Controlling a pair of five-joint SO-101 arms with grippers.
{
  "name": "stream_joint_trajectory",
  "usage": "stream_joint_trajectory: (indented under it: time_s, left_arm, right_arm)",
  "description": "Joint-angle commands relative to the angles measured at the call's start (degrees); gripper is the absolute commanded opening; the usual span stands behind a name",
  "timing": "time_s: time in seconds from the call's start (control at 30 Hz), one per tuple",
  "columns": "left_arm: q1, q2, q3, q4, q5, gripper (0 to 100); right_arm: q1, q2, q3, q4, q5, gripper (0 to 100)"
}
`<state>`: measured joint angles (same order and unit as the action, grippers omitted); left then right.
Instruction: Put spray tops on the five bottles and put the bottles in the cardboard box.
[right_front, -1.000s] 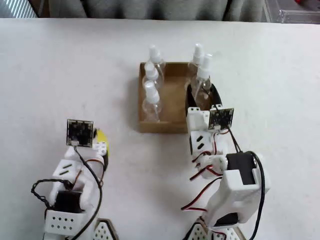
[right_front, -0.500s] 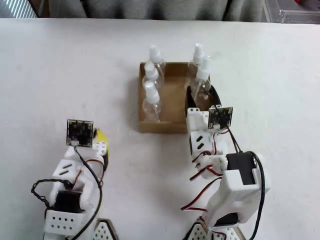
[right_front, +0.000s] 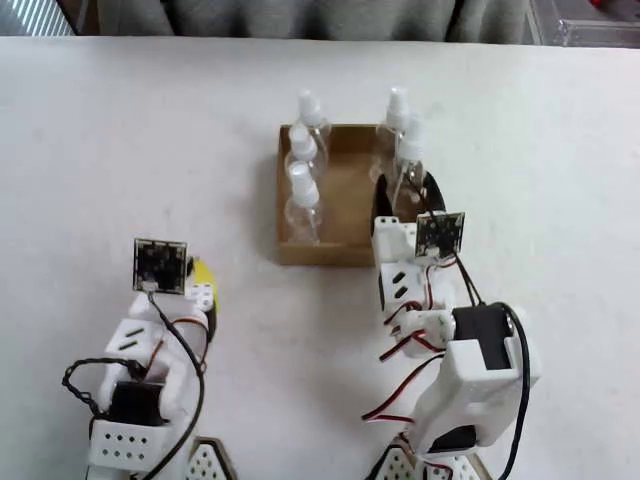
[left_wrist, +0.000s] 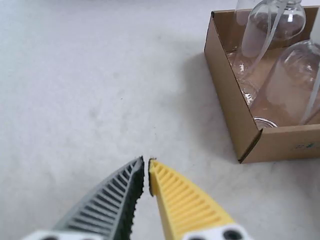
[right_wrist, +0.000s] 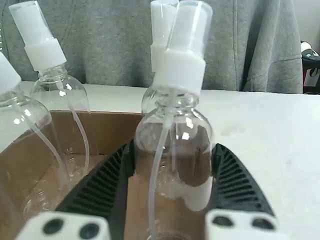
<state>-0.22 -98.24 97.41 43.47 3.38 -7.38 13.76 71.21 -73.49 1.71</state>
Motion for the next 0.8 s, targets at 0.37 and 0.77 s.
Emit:
stream_joint_trajectory:
  time_s: [0.37, 0.77]
  left_arm:
    - [-0.4, -0.4, -0.09, 0.35, -0.35, 2]
    - [-0.4, -0.31, -0.09, 0.35, -0.35, 2]
  right_arm:
    - [-1.36, -0.22, 1.32, -0.04, 0.7, 12.3]
    - [-1.19, -0.13, 2.46, -0.04, 0.7, 12.0]
